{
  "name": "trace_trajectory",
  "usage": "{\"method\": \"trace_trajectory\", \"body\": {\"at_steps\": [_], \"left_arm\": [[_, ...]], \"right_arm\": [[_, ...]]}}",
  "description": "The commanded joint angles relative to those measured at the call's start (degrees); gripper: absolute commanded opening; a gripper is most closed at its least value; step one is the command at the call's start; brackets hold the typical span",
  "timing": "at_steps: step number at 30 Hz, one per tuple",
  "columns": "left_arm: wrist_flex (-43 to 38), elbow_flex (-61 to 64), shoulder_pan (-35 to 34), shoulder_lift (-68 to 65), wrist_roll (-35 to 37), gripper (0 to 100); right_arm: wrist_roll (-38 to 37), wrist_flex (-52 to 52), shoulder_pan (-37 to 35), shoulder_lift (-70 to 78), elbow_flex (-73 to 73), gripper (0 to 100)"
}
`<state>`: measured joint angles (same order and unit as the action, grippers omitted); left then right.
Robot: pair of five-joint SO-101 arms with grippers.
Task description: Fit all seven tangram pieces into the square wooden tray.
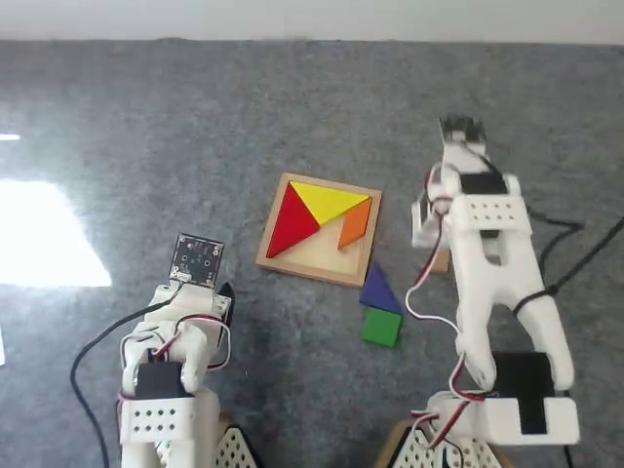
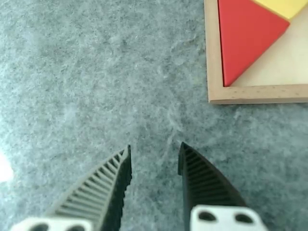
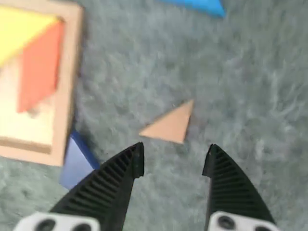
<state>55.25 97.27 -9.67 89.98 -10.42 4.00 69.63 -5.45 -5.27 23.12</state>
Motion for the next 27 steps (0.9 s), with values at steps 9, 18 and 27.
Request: {"method": "trace_trajectory", "body": {"at_steps": [9, 18, 27], "left_arm": [[0.0, -0.48, -0.35, 0.88, -0.7, 15], [0.0, -0.48, -0.35, 0.88, -0.7, 15], [0.0, -0.48, -0.35, 0.88, -0.7, 15]], "right_arm": [[4.04, -6.29, 3.47, -3.82, 10.81, 21.6], [24.35, -11.56, 3.12, -2.77, 12.13, 21.7], [37.36, -15.08, 2.95, 6.37, 10.11, 21.8]]}}
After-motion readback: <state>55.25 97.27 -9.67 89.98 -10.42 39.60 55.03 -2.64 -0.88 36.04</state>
